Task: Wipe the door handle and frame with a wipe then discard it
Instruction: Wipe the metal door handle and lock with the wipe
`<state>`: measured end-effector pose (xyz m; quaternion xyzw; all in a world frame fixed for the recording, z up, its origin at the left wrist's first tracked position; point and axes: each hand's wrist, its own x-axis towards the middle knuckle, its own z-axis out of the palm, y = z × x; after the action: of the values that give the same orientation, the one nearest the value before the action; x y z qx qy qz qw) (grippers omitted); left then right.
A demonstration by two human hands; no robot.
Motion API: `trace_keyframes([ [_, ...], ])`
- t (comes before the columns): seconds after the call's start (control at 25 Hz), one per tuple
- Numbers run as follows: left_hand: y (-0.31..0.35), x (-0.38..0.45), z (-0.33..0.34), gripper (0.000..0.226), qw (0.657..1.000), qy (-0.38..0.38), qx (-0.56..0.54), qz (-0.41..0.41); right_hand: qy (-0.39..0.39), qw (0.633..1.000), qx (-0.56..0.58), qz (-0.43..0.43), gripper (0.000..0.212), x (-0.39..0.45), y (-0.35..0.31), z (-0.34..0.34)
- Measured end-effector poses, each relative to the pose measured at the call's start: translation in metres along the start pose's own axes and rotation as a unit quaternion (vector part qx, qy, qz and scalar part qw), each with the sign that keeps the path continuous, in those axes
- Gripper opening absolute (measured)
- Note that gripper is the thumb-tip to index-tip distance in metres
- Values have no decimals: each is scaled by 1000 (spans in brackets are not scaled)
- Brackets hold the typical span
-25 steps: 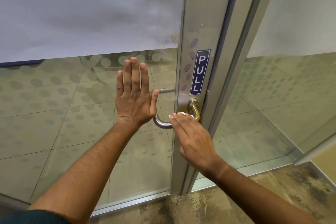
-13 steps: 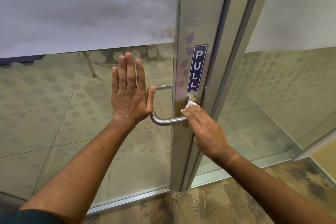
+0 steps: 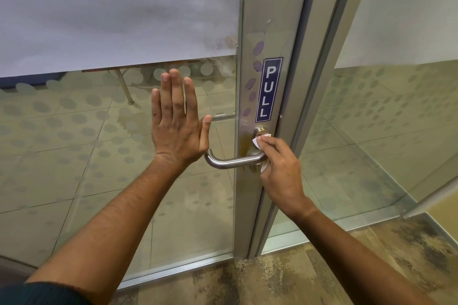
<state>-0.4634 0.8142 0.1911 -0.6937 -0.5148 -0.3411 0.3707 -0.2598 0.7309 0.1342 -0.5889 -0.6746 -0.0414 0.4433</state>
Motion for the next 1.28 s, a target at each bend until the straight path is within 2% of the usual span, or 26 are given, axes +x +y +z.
trace_keyframes([
  [0.08, 0, 0, 0, 83, 1000, -1, 1, -5, 25, 988, 95, 115, 49, 2, -5, 1],
  [0.12, 1, 0, -1, 82, 1000, -2, -1, -6, 26, 970, 150, 189, 49, 3, -7, 1],
  [0.16, 1, -1, -1, 81, 1000, -3, -3, -6, 27, 939, 218, 264, 48, 4, -9, 1],
  [0.24, 2, 0, -2, 82, 1000, -6, -1, -4, 46, 841, 376, 386, 41, 9, -11, 0],
  [0.28, 2, 0, -3, 83, 1000, -6, 0, -2, 55, 795, 432, 422, 36, 11, -12, -1],
  [0.36, 2, 0, -4, 83, 1000, -5, -1, 2, 43, 731, 500, 462, 30, 12, -15, -4],
  [0.44, 1, 0, -4, 83, 1000, -4, -2, 5, 31, 672, 564, 479, 37, 8, -18, -5],
  [0.52, 1, 0, -4, 83, 1000, -7, 0, 6, 35, 639, 595, 487, 41, 3, -17, -4],
  [0.6, 0, 0, -4, 83, 1000, -11, 2, 5, 42, 645, 580, 495, 34, -2, -12, -7],
  [0.64, 0, 0, -4, 83, 1000, -12, 2, 3, 45, 660, 560, 499, 28, -3, -8, -9],
  [0.72, 0, 0, -5, 83, 1000, -11, -6, -2, 53, 711, 501, 491, 22, -5, -2, -16],
  [0.84, 0, -1, -6, 84, 1000, -6, -27, -2, 78, 785, 428, 441, 30, -6, 2, -24],
  [0.92, 0, -1, -6, 83, 1000, -6, -29, -2, 68, 834, 376, 398, 34, -3, 3, -28],
  [1.0, -1, -1, -6, 82, 1000, -8, -26, -2, 45, 888, 314, 332, 32, 1, 5, -33],
  [1.12, 0, -2, -5, 83, 1000, -12, -23, 1, 39, 968, 164, 185, 29, 11, 1, -41],
  [1.2, 0, -2, -5, 83, 1000, -13, -18, 7, 53, 991, 82, 89, 28, 18, -5, -42],
  [1.28, 0, -1, -5, 83, 1000, -14, -14, 12, 47, 998, 20, 24, 27, 27, -9, -40],
])
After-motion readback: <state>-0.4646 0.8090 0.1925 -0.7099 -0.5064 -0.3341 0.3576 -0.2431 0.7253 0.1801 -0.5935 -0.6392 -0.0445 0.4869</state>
